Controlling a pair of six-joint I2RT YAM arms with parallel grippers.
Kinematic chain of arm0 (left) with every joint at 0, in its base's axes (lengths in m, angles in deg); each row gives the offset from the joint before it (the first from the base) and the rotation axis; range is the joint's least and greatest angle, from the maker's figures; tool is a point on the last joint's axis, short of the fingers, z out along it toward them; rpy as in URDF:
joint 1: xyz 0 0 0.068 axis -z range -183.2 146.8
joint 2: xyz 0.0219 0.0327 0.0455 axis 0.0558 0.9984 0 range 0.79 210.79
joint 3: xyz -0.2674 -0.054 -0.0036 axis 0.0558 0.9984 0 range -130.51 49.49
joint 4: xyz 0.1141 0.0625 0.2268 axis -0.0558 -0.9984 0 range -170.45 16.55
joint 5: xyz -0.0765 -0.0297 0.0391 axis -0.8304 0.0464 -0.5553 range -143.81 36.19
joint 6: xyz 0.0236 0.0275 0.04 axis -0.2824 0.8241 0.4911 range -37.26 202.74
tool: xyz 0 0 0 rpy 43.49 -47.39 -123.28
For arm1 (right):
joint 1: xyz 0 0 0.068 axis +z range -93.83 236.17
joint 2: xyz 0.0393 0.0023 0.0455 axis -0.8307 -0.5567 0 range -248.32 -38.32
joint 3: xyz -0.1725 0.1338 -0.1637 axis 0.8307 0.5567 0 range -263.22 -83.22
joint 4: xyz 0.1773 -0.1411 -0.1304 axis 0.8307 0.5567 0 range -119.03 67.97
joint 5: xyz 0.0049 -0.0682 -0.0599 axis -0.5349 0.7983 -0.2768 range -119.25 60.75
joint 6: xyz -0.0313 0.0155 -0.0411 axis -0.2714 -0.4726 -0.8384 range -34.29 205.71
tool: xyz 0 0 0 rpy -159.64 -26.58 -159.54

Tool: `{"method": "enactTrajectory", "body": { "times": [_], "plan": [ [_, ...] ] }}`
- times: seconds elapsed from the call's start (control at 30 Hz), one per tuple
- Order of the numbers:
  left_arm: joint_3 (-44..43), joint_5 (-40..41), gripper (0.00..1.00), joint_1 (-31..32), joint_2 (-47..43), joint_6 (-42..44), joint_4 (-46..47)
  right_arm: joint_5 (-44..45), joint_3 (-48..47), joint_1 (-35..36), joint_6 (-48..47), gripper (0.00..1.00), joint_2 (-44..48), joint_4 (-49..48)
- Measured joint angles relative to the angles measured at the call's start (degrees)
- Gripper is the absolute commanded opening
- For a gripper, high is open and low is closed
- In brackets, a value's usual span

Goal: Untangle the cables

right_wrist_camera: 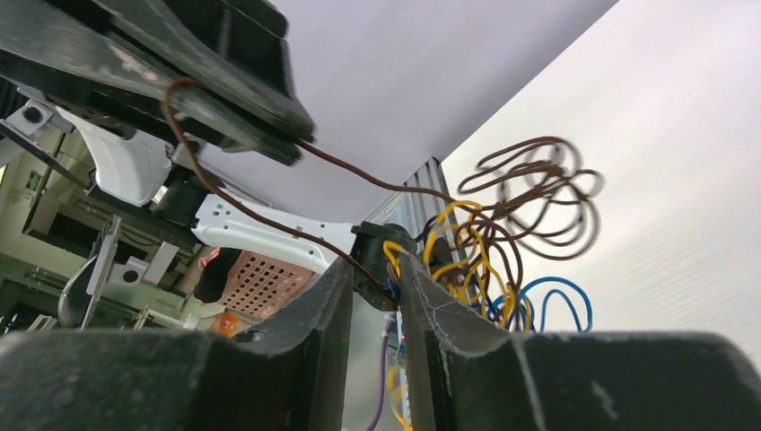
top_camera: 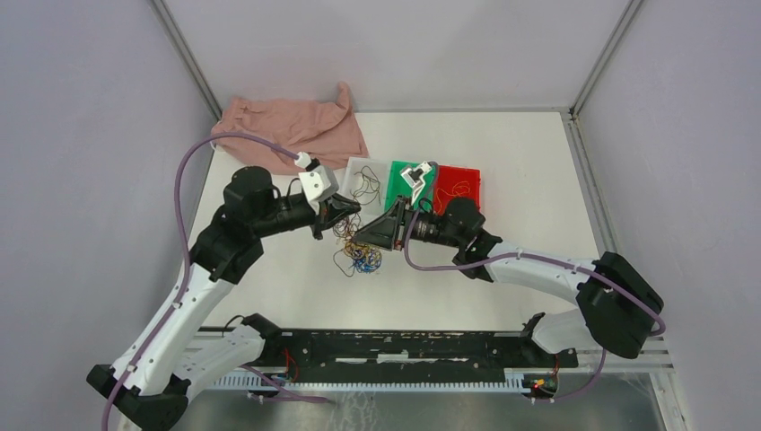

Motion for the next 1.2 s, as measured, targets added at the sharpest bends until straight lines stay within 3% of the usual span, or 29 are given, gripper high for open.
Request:
{"method": "enactTrajectory", "body": {
  "times": [0.1,0.43,0.6,0.8,0.97,1.2],
  "plan": [
    [-0.9,-0.1,0.03,0.0,0.4,0.0,0.0,0.2,-0.2,0.0,-0.6,0.41,-0.4,1.7],
    [-5.8,-1.6,0.03,0.0,1.2,-1.3,-0.2,3.9,-0.4,0.5,-5.4,0.46,-1.8,10.2],
    [-6.7,-2.5,0.03,0.0,1.2,-1.2,-0.4,4.1,0.7,0.5,-6.7,0.53,-1.4,13.6],
    [-6.5,-2.6,0.03,0.0,1.0,0.5,-2.1,6.3,0.3,0.5,-11.3,0.61,10.5,27.0],
    [-6.3,-3.0,0.03,0.0,0.8,2.0,-3.5,9.5,-5.3,0.5,-17.0,0.64,18.8,37.4],
    [-6.2,-4.2,0.03,0.0,0.8,2.6,-3.8,12.3,-12.5,0.5,-22.1,0.64,17.7,45.2]
  ]
}}
